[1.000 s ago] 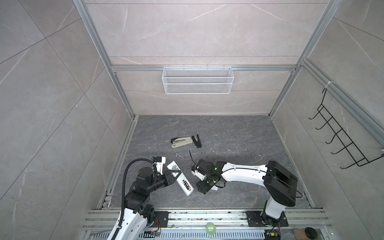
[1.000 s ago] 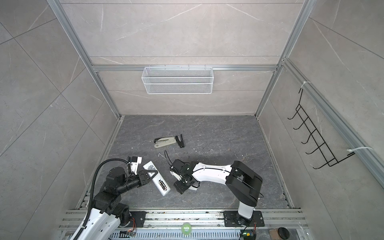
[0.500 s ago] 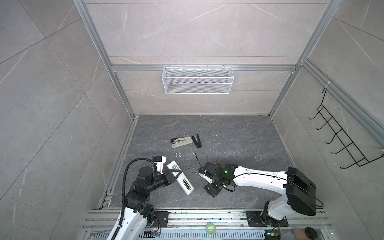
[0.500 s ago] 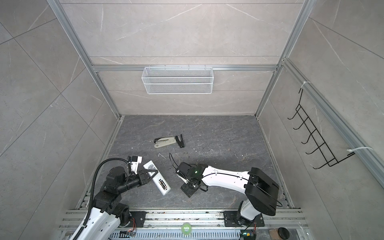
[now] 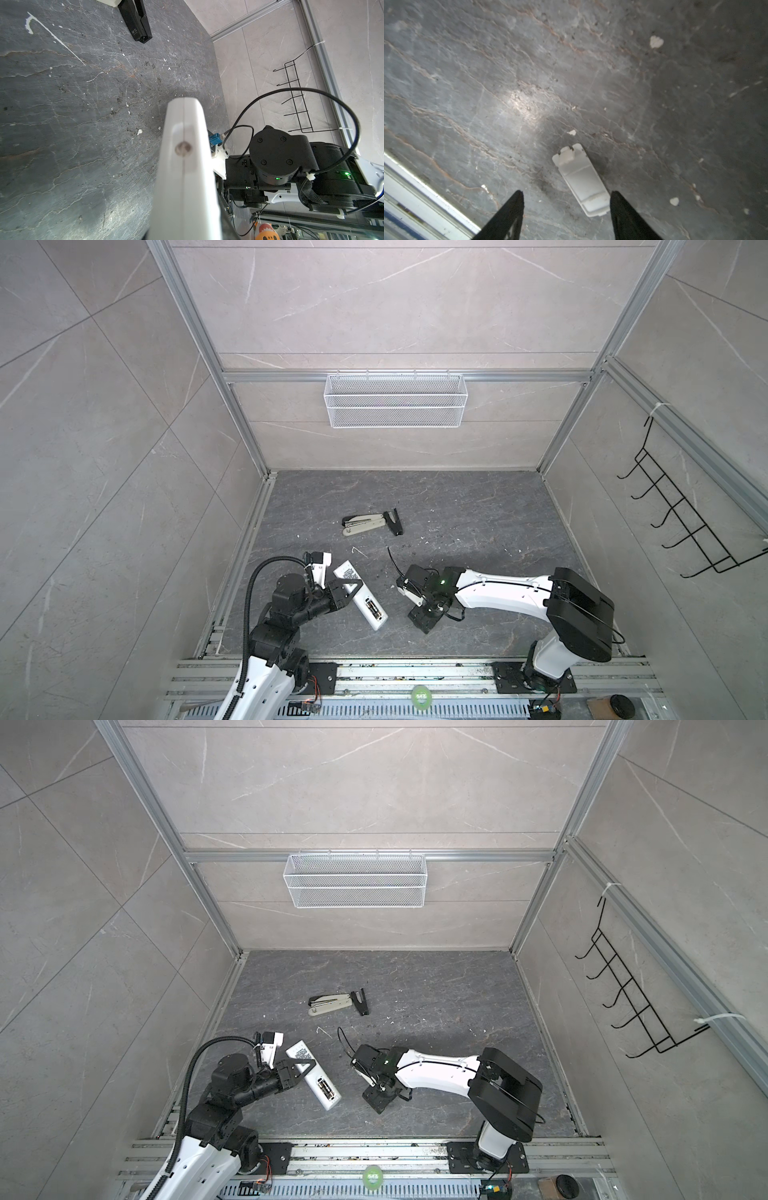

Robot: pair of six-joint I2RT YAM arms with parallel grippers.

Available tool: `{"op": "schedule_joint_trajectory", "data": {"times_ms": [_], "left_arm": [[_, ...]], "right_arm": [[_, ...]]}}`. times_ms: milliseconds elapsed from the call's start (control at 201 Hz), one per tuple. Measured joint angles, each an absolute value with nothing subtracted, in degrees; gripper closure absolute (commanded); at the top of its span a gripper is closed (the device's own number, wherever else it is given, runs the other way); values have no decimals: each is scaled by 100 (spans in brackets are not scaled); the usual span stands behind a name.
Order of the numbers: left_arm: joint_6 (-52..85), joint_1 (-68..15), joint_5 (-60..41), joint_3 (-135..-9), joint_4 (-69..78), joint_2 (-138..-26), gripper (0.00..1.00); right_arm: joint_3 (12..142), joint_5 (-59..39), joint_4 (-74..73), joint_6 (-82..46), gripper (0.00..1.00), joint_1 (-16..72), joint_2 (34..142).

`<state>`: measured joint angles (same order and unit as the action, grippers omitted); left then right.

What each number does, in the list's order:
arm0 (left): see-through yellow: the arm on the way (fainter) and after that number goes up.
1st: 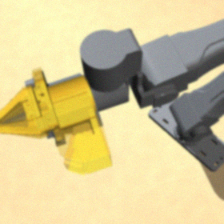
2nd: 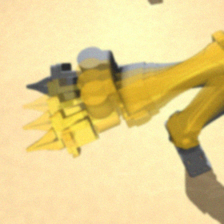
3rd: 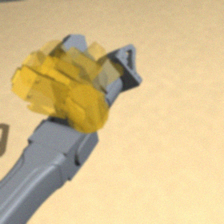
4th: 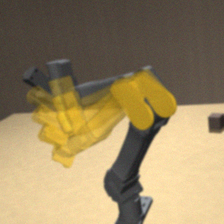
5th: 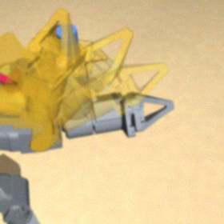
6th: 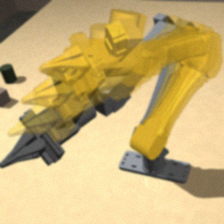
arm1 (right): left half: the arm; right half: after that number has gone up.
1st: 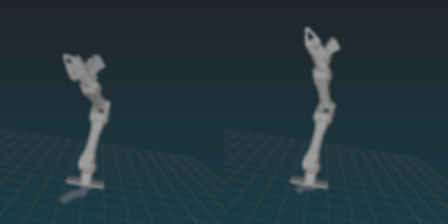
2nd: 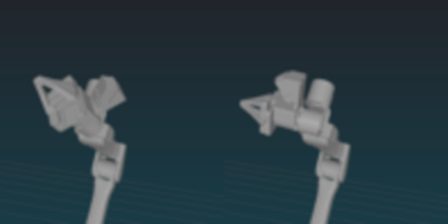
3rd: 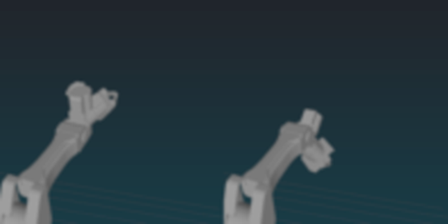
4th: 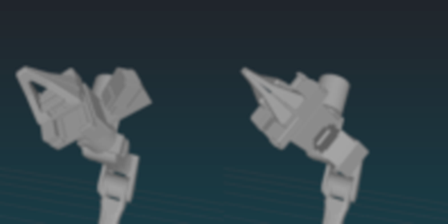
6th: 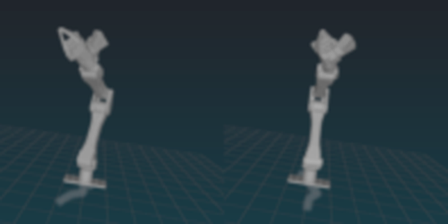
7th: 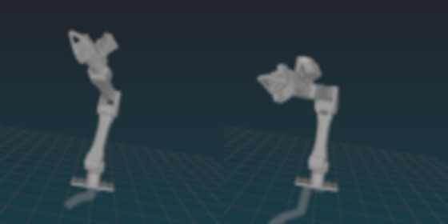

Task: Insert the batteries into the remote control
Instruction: 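Lower the open right gripper over the white battery cover on the table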

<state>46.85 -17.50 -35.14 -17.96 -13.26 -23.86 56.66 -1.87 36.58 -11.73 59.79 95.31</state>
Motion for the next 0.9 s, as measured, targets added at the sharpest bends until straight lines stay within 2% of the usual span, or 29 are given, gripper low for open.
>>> {"op": "schedule_joint_trajectory", "data": {"times_ms": [896], "left_arm": [[4685, -1750, -3520, -1796, -1275, -2547, 100]], "right_arm": [[5570, -370, 3433, -1221, 36, 5948, 9666]]}}
